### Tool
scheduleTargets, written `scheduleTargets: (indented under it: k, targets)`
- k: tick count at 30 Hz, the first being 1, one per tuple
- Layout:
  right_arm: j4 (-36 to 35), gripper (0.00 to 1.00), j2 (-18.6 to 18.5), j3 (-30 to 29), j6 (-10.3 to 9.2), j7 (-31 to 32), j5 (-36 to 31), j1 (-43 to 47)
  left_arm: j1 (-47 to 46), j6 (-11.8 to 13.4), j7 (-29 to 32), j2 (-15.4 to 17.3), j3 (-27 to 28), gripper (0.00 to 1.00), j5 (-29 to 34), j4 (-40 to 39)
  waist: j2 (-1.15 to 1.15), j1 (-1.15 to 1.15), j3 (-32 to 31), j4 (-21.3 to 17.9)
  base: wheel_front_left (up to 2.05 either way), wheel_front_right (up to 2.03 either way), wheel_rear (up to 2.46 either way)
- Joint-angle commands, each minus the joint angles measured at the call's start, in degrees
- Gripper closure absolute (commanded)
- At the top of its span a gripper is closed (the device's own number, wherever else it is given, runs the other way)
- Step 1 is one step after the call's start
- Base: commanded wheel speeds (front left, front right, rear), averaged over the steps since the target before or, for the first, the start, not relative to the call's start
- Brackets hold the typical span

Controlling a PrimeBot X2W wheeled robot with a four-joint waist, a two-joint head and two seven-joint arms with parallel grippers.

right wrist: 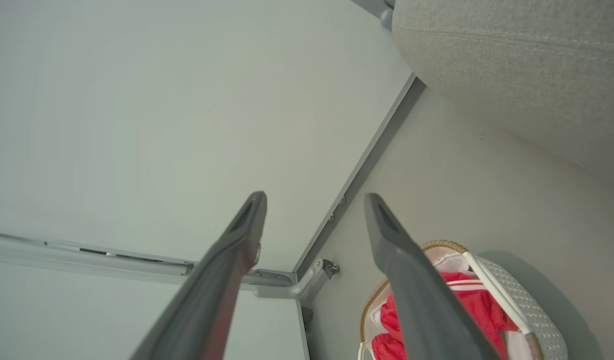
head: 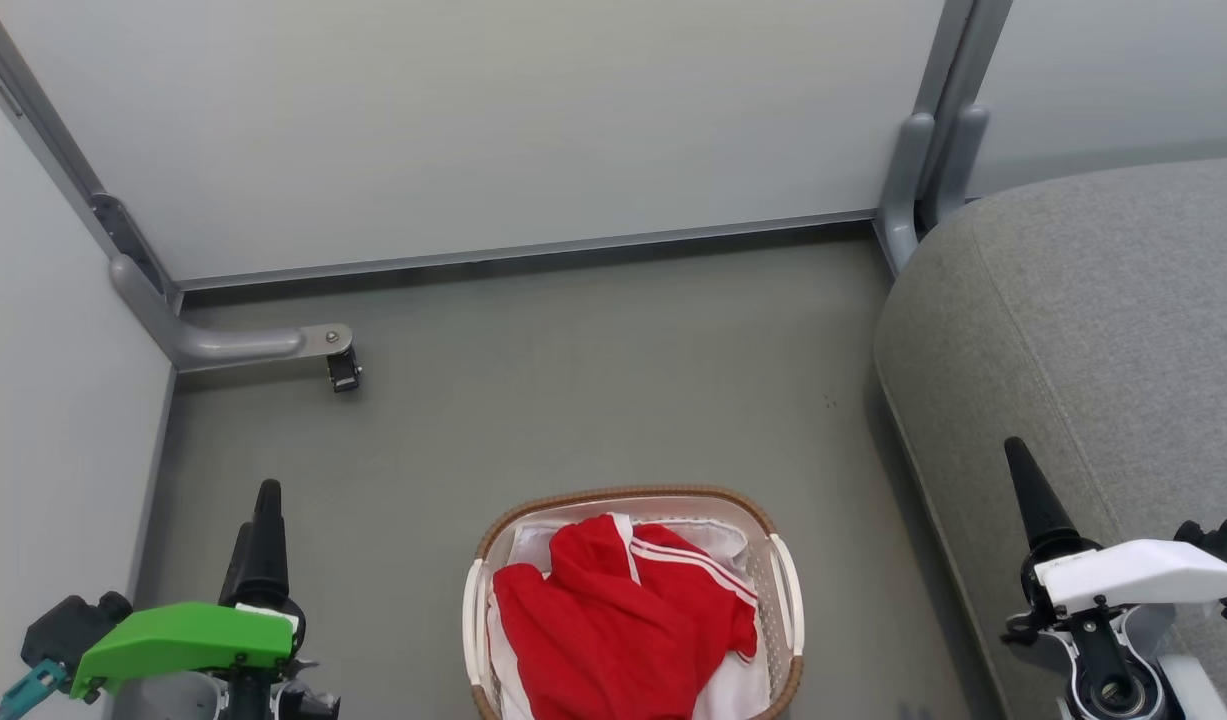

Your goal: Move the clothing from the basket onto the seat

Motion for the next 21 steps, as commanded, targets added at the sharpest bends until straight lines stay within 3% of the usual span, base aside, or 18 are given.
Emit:
scheduleTargets:
  k: [1,21]
  targets:
    - [-0.4,0.0,-0.9,0.3,0.01,-0.7,-2.4,-2.0,-1.9,0.3,-0.7,0.9,-0.4,0.0,3.0,-0.3,0.0,0.0,0.0,0.0,0.0,0.0,0.0]
    - [2.9,0.0,-2.5,4.0,0.02,-4.8,-19.1,-3.4,-2.7,4.1,-4.9,3.1,-5.3,0.0,21.5,1.3,0.0,0.0,0.6,0.1,0.0,0.0,0.0]
